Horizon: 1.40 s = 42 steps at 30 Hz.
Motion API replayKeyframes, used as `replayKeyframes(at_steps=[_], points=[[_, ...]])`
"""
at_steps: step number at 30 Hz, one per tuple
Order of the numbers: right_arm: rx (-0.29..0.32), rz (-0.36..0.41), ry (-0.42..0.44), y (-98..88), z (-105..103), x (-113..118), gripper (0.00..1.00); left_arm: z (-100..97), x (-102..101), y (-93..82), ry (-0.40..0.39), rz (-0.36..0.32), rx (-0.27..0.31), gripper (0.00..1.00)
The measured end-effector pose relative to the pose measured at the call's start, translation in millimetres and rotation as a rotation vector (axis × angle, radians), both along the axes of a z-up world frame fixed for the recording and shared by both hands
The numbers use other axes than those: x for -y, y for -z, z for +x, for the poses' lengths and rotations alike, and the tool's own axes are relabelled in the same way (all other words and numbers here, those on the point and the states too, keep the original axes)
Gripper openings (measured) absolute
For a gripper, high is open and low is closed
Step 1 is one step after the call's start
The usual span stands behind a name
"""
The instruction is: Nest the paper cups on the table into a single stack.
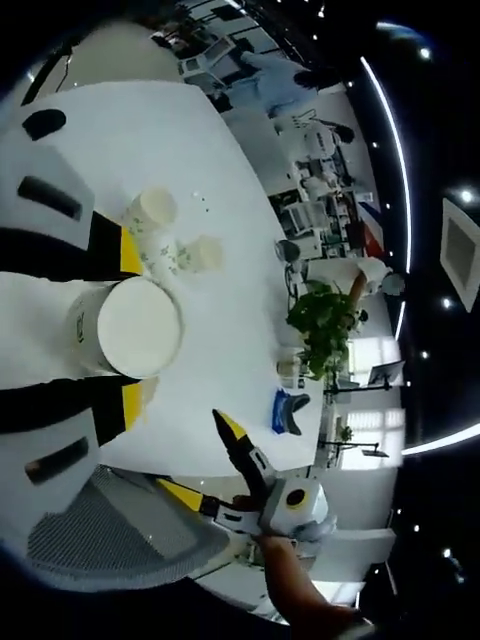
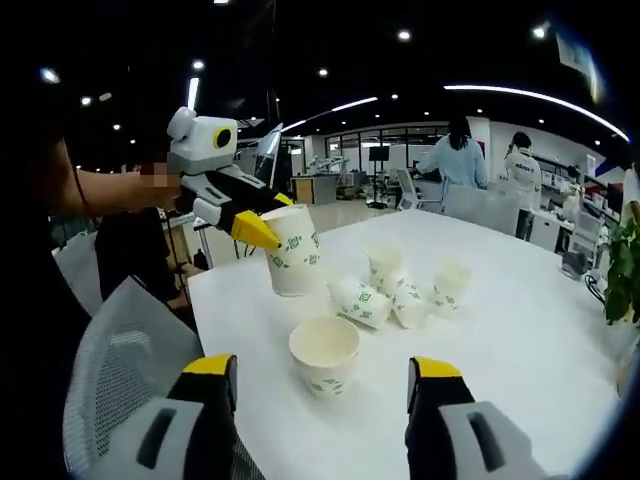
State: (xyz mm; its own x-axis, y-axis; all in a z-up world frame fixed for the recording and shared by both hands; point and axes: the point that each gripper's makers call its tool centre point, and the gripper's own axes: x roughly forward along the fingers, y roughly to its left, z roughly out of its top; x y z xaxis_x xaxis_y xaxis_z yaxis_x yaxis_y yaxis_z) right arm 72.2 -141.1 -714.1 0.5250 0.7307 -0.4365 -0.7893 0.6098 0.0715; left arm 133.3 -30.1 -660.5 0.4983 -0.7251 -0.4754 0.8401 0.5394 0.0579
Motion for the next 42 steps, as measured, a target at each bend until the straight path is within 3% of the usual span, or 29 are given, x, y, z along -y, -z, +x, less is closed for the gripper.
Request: replayKeyframes(at_steps=[10, 42], points=[[-0.025, 0.033, -0.061, -2.9, -10, -10, 0.61, -26.4, 22, -10.5, 0.122, -0.02, -0.004, 0.35], [-0.09, 0.132, -0.197, -7.5, -36, -33, 0.42, -60.8, 57, -12.3, 0.292, -0.122, -0.057, 0.35]])
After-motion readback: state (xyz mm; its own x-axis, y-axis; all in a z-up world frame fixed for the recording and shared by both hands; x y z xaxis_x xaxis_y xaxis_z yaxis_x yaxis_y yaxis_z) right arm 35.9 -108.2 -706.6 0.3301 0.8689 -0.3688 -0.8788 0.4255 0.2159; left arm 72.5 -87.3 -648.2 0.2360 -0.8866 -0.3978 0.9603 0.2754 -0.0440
